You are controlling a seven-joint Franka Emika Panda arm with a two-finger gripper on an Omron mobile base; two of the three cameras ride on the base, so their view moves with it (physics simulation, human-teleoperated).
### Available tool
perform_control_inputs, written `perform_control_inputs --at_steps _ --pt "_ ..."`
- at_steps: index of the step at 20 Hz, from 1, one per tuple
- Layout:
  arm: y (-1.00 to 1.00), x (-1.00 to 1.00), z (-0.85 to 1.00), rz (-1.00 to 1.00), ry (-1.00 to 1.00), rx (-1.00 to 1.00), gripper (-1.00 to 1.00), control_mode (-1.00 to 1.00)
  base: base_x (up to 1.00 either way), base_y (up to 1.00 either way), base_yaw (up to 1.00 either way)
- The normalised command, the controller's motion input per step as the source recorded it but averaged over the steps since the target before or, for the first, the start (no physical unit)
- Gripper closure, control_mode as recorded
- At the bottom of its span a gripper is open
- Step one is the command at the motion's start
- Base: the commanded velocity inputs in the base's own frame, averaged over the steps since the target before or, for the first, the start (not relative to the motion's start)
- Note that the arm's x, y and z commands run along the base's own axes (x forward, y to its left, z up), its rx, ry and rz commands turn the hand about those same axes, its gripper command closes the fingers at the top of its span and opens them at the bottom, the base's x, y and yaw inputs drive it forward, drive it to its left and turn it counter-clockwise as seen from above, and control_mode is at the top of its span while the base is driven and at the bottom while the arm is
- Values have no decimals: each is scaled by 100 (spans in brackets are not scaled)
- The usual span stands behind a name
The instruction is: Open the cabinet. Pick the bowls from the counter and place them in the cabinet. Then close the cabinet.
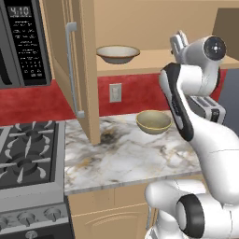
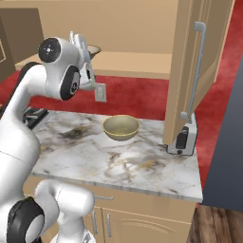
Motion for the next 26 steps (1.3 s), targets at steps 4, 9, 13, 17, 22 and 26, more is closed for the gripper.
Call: perform_control_inputs --at_steps 4,9,13,17,22,26 --pt "-66 -96 -44 0 4 -5 -100 -100 0 0 0" --pt "-54 -74 -59 0 10 -10 -100 -100 0 0 0" --pt "-37 -47 -53 0 8 -9 -100 -100 0 0 0" --pt "-11 -6 -13 0 0 0 -100 -100 0 0 0" --pt "-9 0 -31 1 1 -1 -100 -100 0 0 0" --pt "0 7 -38 1 11 -7 -100 -100 0 0 0"
